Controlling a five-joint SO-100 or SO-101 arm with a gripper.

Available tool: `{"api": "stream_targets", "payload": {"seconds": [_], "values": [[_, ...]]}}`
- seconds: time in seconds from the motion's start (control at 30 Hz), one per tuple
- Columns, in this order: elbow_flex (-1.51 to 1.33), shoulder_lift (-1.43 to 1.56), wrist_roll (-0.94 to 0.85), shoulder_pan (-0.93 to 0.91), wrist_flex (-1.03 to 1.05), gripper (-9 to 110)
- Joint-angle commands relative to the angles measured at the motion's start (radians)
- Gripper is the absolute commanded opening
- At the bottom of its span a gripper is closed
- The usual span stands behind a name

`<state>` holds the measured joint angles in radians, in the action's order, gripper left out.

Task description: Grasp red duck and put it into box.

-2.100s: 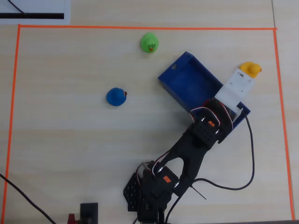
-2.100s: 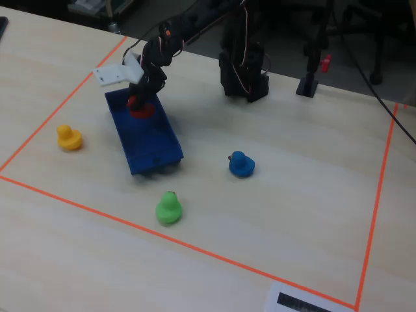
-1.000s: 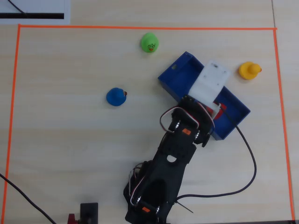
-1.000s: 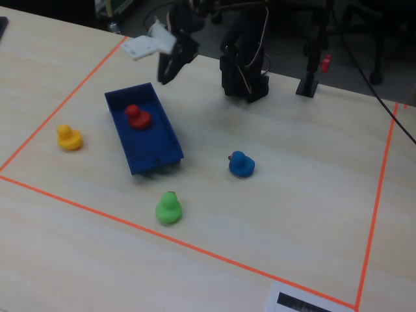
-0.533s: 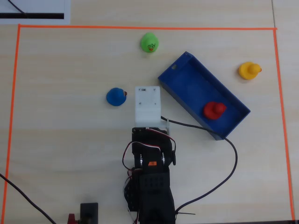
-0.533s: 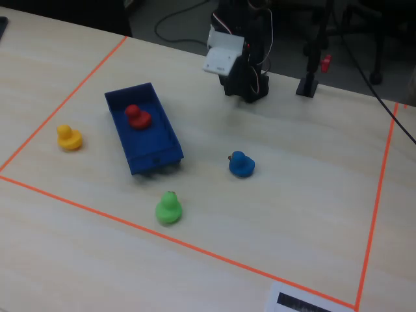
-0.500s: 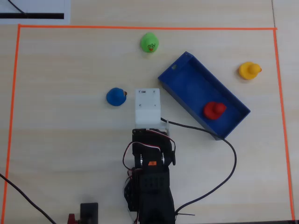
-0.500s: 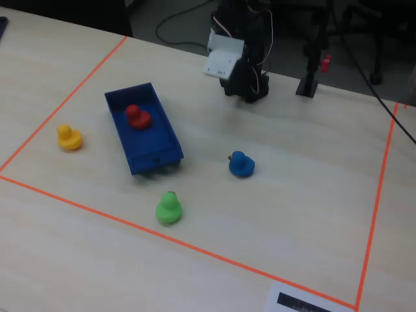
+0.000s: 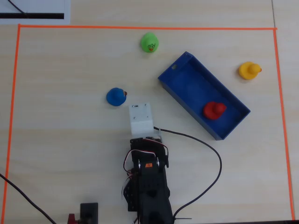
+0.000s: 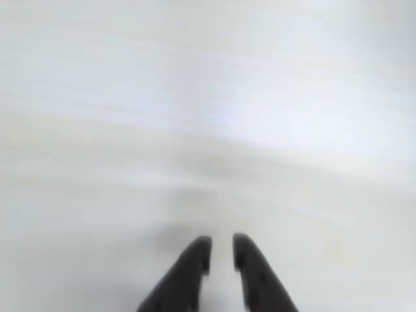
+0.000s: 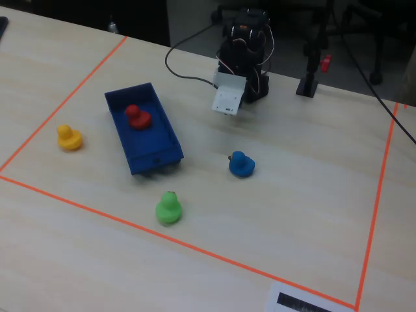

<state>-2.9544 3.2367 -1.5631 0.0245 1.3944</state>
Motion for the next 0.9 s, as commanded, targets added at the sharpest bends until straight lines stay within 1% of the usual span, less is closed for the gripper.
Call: {"api": "stream_targets", "payload": {"seconds": [0.0, 0.2, 0.87], "values": [[-0.057, 0.043, -0.014, -0.009, -0.006, 0], [-0.137, 0.074, -0.032, -0.011, -0.034, 0], [-0.143, 0.075, -0.021, -0.018, -0.037, 1]]}}
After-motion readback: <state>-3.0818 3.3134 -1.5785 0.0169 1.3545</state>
